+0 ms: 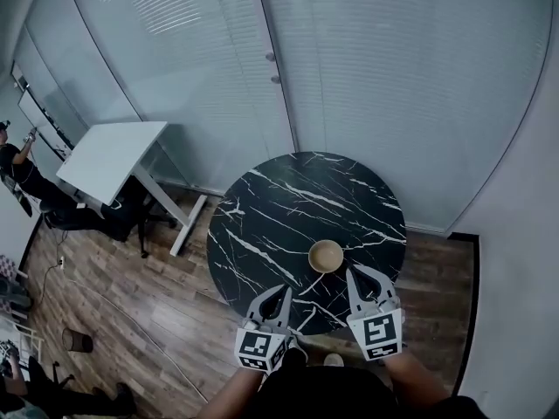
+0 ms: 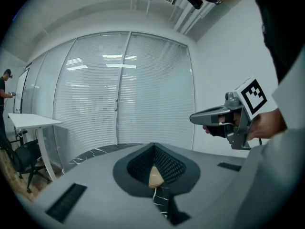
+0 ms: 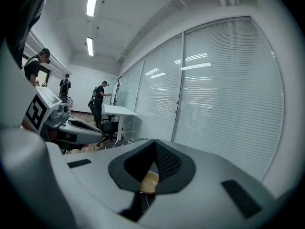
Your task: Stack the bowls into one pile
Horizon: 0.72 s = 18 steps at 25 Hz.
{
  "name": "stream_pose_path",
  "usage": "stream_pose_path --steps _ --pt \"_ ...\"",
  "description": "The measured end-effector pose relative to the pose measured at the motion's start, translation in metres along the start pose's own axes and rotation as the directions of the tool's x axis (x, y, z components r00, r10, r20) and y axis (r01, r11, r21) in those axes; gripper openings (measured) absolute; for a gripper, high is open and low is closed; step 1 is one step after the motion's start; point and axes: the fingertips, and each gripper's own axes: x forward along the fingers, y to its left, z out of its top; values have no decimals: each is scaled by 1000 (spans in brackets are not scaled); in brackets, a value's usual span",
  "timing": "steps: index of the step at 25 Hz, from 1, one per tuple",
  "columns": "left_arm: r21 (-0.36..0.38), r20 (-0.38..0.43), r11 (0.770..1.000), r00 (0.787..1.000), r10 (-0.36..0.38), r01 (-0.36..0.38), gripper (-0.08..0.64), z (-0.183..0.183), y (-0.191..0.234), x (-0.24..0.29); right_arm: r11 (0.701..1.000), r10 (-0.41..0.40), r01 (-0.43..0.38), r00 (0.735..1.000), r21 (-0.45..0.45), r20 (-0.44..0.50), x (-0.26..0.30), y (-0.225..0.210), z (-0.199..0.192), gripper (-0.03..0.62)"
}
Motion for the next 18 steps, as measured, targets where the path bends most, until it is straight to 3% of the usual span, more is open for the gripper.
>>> stream_pose_path --steps 18 --pt "6 32 1000 999 -10 10 11 4 -33 -10 997 -9 5 999 74 52 -21 -11 -2 8"
